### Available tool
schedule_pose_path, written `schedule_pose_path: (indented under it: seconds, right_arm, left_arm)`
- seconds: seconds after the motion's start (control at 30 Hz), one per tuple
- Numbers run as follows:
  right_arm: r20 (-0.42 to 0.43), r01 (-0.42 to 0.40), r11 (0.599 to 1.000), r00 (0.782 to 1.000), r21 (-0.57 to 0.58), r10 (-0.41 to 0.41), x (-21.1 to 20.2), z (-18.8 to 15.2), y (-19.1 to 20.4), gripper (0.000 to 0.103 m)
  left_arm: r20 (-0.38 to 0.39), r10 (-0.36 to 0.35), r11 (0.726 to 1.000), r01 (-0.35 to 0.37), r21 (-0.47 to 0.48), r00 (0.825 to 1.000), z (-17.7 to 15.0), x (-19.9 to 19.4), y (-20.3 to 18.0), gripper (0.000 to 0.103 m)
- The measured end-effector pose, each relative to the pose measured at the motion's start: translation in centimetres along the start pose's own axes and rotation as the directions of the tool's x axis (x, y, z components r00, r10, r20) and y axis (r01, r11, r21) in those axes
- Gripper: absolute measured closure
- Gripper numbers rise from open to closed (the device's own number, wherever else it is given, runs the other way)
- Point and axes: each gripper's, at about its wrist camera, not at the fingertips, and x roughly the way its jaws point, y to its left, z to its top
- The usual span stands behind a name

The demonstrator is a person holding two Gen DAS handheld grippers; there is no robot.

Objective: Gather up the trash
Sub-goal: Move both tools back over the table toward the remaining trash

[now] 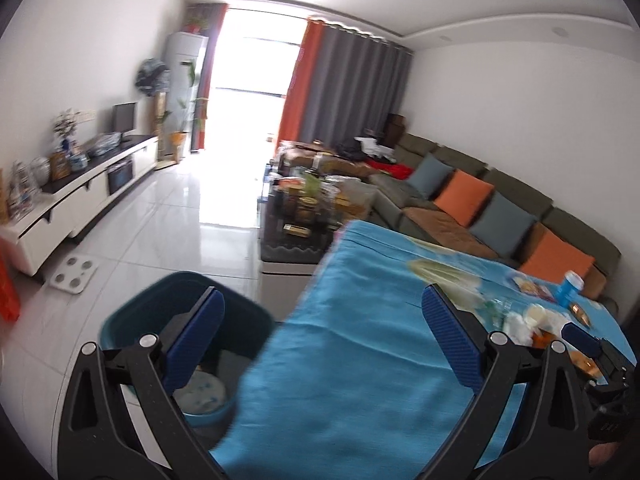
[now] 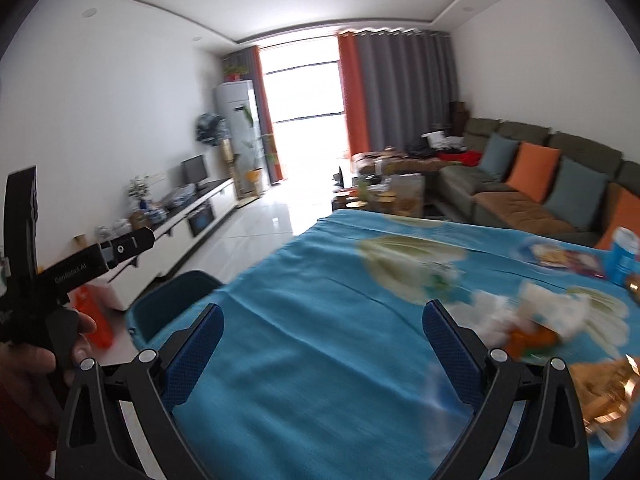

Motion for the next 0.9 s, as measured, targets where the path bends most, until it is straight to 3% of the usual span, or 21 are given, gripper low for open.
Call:
schedule_pose_path:
  seconds: [0.2, 0.5, 0.7, 0.9]
  right_arm:
    - [0.001, 0.113, 0.993, 0.994, 0.037, -0.113, -2.1, -2.2, -3.1, 0.007]
    - [-0.035, 0.247, 0.963, 0.969, 0.106, -0.244, -3.7, -4.0, -8.1, 0.007]
    - [-0.070, 0.270, 0.952, 0.962, 0.142, -0.263, -2.9, -4.3, -10.5, 0.007]
    - [-0.133, 0.289, 0.944, 0.954, 0.159, -0.270, -1.3, -4.2, -12.5, 0.017]
  left_arm:
    - [-0.037, -0.105, 0.993, 0.107, 0.052, 0.994, -1.1, 1.1, -4.4, 0.006]
    - [-0.121, -0.237, 0.957, 0.253, 0.139, 0.964, -2.8, 3.9, -10.1, 0.006]
    - [-0.151, -0.273, 0.936, 0.298, 0.186, 0.950, -3.0, 5.8, -12.4, 0.006]
    - [-0.183, -0.296, 0.922, 0.331, 0.201, 0.937, -2.7, 8.1, -13.9, 0.006]
